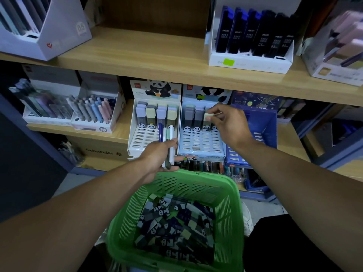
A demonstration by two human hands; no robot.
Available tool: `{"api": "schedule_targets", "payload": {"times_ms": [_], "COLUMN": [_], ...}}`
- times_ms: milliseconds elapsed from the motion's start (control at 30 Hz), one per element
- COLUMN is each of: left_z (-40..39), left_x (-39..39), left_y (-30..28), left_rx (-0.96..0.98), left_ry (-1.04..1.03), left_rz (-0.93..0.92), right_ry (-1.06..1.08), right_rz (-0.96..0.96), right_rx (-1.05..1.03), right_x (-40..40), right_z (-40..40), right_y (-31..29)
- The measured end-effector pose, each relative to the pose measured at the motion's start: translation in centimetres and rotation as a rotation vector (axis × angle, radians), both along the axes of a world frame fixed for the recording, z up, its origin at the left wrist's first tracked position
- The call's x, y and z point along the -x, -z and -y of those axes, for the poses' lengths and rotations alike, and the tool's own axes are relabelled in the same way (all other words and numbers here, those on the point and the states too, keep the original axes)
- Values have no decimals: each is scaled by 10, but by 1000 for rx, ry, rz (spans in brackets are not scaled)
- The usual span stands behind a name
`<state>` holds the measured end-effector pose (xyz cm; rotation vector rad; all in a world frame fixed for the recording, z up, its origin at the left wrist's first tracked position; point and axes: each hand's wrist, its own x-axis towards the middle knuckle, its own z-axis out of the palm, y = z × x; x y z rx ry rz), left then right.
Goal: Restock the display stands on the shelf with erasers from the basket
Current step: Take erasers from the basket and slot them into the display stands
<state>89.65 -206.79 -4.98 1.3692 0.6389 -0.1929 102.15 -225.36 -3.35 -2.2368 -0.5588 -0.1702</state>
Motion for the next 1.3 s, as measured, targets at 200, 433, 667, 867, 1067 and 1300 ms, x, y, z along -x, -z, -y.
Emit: {"api": "schedule_targets", "payload": {"times_ms": [200, 433, 667, 867, 1067, 1300], "left_z": [8, 15, 18, 23, 27, 27], "left_x": [-1, -3, -3, -4, -2, 1], "left_y": [-3, -3, -3, -1, -4, -5], "left_rx": [-43, -88, -21, -70, -93, -88], "left_ry": [-102, -78, 47, 77, 53, 89], "left_rz": [74, 182, 110, 80, 71, 61], "right_ry": [24, 55, 137, 132, 166, 169], "right_rz": [24, 31, 25, -12, -57, -76], "right_rx": [14, 108, 60, 123, 76, 50], "right_x": [-4, -8, -8, -3, -7, -10], "right_z": [4, 2, 1, -1, -5, -5], "right_y": [4, 9, 11, 11, 8, 7]}}
